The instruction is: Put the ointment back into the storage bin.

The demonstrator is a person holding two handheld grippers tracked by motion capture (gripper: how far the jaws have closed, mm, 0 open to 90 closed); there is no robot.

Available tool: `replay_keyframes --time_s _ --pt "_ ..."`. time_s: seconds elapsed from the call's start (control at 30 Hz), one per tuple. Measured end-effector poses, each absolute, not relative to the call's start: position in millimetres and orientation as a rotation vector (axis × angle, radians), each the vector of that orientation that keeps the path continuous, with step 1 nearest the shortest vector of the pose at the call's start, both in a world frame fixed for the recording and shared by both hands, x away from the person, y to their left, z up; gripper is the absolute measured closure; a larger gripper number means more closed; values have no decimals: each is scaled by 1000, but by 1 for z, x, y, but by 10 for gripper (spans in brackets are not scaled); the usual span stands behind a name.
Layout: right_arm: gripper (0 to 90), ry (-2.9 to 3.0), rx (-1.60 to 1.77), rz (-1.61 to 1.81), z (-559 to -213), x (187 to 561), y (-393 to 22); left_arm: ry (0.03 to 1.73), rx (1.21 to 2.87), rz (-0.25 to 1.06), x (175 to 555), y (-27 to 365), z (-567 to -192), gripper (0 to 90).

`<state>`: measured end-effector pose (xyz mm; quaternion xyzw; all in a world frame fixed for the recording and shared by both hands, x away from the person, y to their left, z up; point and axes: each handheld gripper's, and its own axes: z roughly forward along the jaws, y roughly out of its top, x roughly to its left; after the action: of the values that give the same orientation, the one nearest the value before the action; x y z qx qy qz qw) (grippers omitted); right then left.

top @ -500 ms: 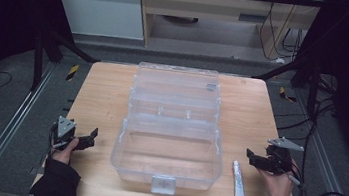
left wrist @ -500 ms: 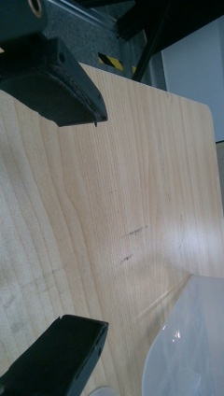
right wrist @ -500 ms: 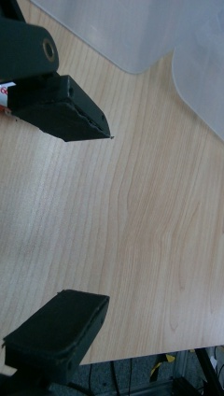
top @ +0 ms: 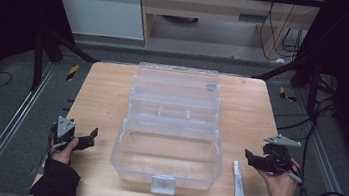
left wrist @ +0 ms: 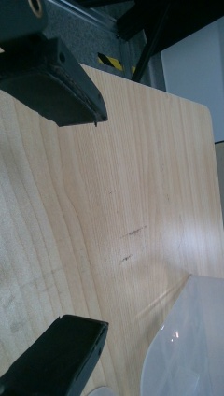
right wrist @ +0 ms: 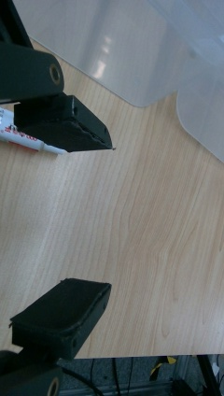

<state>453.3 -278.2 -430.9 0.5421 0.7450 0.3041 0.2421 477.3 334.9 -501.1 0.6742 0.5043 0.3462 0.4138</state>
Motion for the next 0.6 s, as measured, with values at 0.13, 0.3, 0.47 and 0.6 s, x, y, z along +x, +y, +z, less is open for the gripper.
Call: replay_keyframes --time_s 0.13,0.3,0.47,0.6 --pt "271 2069 1487 823 -425 450 -273 1269 1695 870 477 335 -501 15" --pt "298 2098 1545 812 -418 448 -271 1268 1696 871 477 335 -501 15" --pt "319 2141 1589 787 -412 446 -268 1267 1696 870 477 335 -501 15" --pt "328 2177 1605 759 -411 446 -263 1267 1696 870 477 335 -501 15"
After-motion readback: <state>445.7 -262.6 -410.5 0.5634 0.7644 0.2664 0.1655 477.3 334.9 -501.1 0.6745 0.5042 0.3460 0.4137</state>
